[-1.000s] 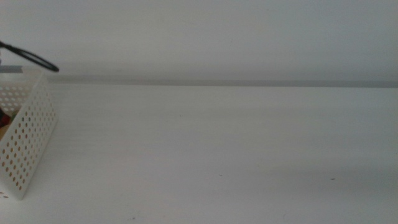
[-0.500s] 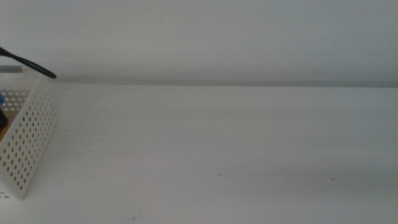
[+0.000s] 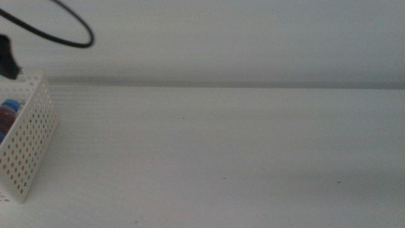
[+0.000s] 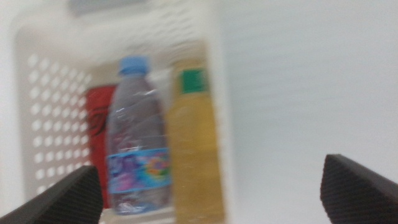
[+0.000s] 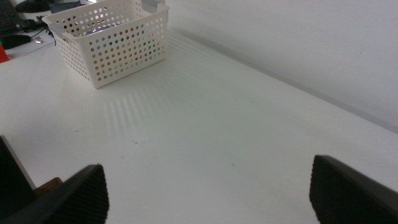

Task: Use arms to grab the bottles and put them into the dustbin to the left of the table.

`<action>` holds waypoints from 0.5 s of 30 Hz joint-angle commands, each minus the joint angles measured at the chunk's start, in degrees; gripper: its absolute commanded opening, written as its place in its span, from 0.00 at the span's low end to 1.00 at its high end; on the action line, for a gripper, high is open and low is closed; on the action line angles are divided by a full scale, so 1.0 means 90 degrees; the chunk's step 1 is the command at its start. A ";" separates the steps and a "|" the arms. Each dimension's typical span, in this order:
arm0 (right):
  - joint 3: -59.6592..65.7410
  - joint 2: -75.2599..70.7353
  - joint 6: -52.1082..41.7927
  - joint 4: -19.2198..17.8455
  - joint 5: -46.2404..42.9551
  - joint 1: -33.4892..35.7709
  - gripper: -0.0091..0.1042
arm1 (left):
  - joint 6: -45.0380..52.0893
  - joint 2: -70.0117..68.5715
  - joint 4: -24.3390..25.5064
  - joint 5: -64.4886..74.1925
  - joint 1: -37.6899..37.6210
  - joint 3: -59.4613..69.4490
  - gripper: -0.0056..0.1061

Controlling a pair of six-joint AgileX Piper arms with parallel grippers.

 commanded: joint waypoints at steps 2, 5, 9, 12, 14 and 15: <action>0.0020 -0.0027 0.0012 -0.0011 -0.0066 0.0002 0.84 | -0.0132 -0.0950 -0.0020 0.0001 -0.0762 0.0481 0.89; 0.0020 -0.0027 0.0012 -0.0011 -0.0066 0.0002 0.84 | -0.0023 -0.2020 0.0003 -0.0129 -0.1402 0.1067 0.89; 0.0020 -0.0027 0.0012 -0.0011 -0.0066 0.0002 0.84 | -0.0338 -0.3436 0.0099 -0.0642 -0.1845 0.1933 0.89; 0.0020 -0.0027 0.0012 -0.0011 -0.0066 0.0002 0.84 | -0.0548 -0.4272 0.0099 -0.0951 -0.1848 0.2361 0.89; 0.0020 -0.0027 0.0012 -0.0011 -0.0066 0.0002 0.84 | -0.0665 -0.4706 0.0199 -0.0998 -0.1848 0.2491 0.89; 0.0020 -0.0027 0.0012 -0.0011 -0.0066 0.0002 0.84 | -0.0680 -0.4911 0.0227 -0.1013 -0.1848 0.2528 0.89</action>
